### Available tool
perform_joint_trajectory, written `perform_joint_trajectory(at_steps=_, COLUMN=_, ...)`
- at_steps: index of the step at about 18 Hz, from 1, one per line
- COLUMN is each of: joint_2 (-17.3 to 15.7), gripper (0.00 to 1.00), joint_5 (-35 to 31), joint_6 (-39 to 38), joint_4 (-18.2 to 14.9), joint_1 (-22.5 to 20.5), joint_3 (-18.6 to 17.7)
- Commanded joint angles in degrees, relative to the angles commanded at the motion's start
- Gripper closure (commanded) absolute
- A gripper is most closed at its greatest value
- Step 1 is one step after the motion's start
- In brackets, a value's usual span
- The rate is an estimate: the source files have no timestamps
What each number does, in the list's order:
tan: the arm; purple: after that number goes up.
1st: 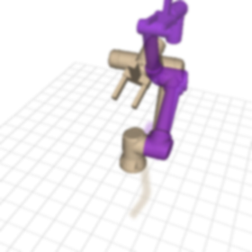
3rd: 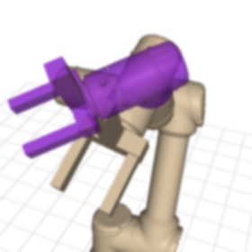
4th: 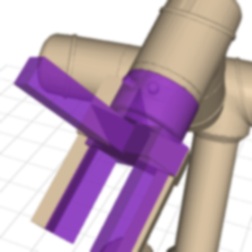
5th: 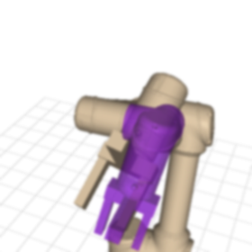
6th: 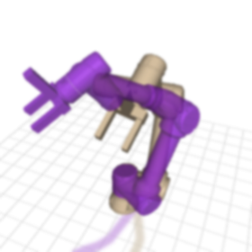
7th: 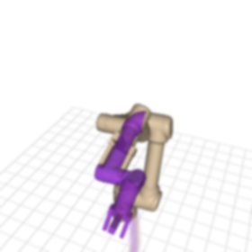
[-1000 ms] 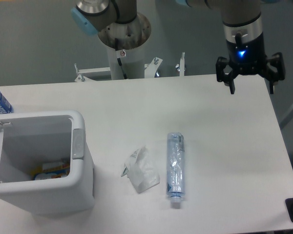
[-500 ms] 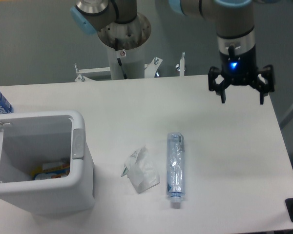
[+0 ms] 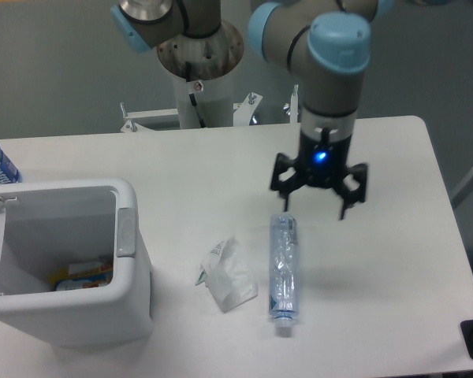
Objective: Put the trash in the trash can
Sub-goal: 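Move the open gripper down toward the crumpled white tissue, then lower the gripper onto the white tissue and close on it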
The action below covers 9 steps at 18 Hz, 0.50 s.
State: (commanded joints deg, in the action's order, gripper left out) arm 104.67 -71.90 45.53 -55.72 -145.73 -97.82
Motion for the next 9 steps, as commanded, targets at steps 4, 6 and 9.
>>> perform_joint_trajectory(at_steps=4, joint_2=3.34, gripper=0.00, joint_5=1.41, joint_6=-3.34, joint_4=0.26, joint_1=2.20, joint_3=0.61)
perform_joint_trajectory(at_steps=6, joint_2=4.31, gripper=0.00, joint_5=1.41, joint_6=-3.61, joint_4=0.26, joint_1=3.08, joint_3=0.52)
perform_joint_trajectory(at_steps=9, joint_2=6.42, gripper=0.00, joint_5=1.41, joint_6=-5.36, joint_4=0.88, joint_1=4.74, joint_3=0.18)
